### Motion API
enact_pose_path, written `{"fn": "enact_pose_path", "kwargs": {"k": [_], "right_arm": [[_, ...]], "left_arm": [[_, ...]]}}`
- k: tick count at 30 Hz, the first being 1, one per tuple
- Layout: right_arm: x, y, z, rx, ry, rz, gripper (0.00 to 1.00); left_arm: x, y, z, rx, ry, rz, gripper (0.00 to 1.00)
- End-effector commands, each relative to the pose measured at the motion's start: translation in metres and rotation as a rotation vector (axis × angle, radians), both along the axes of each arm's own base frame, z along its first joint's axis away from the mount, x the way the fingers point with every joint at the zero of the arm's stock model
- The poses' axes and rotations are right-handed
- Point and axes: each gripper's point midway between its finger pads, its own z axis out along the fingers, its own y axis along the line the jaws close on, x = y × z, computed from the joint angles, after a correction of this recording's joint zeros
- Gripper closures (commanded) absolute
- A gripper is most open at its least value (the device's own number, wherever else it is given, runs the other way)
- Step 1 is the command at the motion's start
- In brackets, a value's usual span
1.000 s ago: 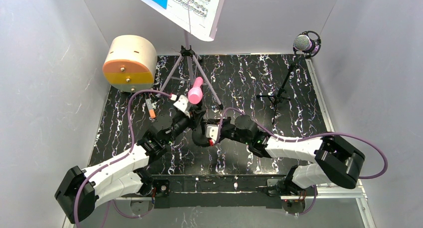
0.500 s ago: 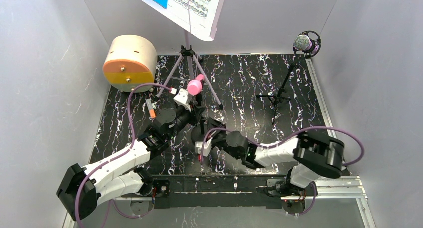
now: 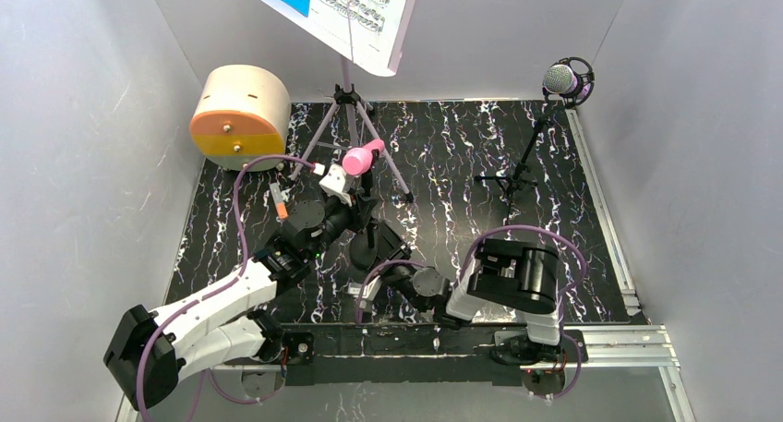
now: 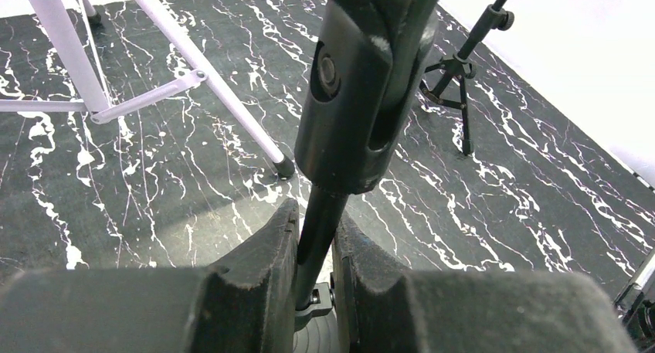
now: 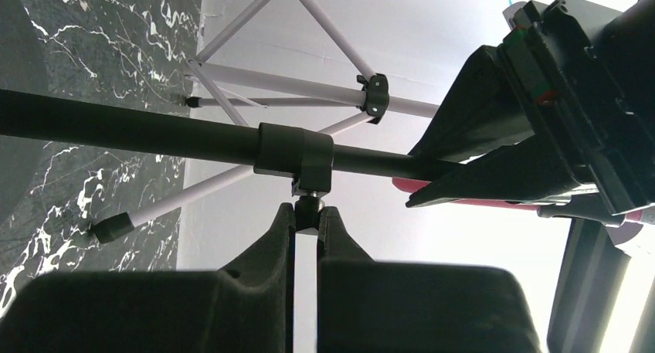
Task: Pack up the instrument practice props
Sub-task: Unscrew the knob on the microphone stand.
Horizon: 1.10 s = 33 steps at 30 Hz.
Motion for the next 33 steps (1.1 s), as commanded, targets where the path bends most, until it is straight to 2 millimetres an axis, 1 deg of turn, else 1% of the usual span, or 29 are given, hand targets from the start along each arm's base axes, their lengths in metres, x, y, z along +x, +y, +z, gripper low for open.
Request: {"fn": "enact_pose_path", "kwargs": {"k": [1,2,5,7,10,11,14,16,19,21,23,26,30,33], "right_arm": [[-0.012,0.004,-0.014,0.029,-0.01,0.047,0.99],[-0.012,0.004,-0.013,0.047,-0.002,0.046,0.97],[-0.01,0.003,-0.011,0.102,0.042,0.034,0.86],[-0.009,0.002,-0.01,0.143,0.093,0.032,0.76],[-0.008,0.001,-0.013,0.192,0.198,0.031,0.62],[-0.008,0.001,-0.01,0.217,0.233,0.031,0.59],[-0.01,0.001,-0.017,0.278,0.39,0.03,0.5],[-0.012,0.001,-0.02,0.327,0.508,0.026,0.46],[-0.019,-0.001,-0.029,0.367,0.689,0.008,0.44],[-0.024,-0.002,-0.033,0.412,0.8,0.003,0.39],[-0.027,-0.005,-0.032,0.483,0.906,-0.001,0.34],[-0.031,-0.01,-0.026,0.616,1.075,0.009,0.22],[-0.031,-0.019,-0.014,0.838,1.341,0.041,0.2],[-0.031,-0.025,0.004,1.002,1.516,0.094,0.2]], "left_arm": [[-0.01,-0.006,-0.001,-0.035,0.04,-0.035,1.0],[-0.01,-0.005,-0.002,-0.033,0.041,-0.031,1.0],[-0.006,-0.001,-0.006,-0.032,0.056,0.009,1.0],[-0.004,0.001,-0.008,-0.036,0.064,0.027,1.0],[-0.004,0.004,-0.014,-0.027,0.064,0.034,1.0],[-0.005,0.004,-0.016,-0.015,0.057,0.031,1.0],[-0.007,0.007,-0.024,-0.001,0.034,0.022,1.0],[-0.009,0.01,-0.025,0.005,0.008,0.016,1.0],[-0.011,0.013,-0.023,0.008,-0.026,0.013,1.0],[-0.012,0.014,-0.02,0.006,-0.041,0.01,1.0],[-0.013,0.015,-0.022,0.013,-0.043,0.005,1.0],[-0.015,0.012,-0.027,0.025,-0.034,-0.014,1.0],[-0.016,0.006,-0.033,0.048,-0.028,-0.051,1.0],[-0.019,0.002,-0.034,0.055,-0.033,-0.08,1.0]]}}
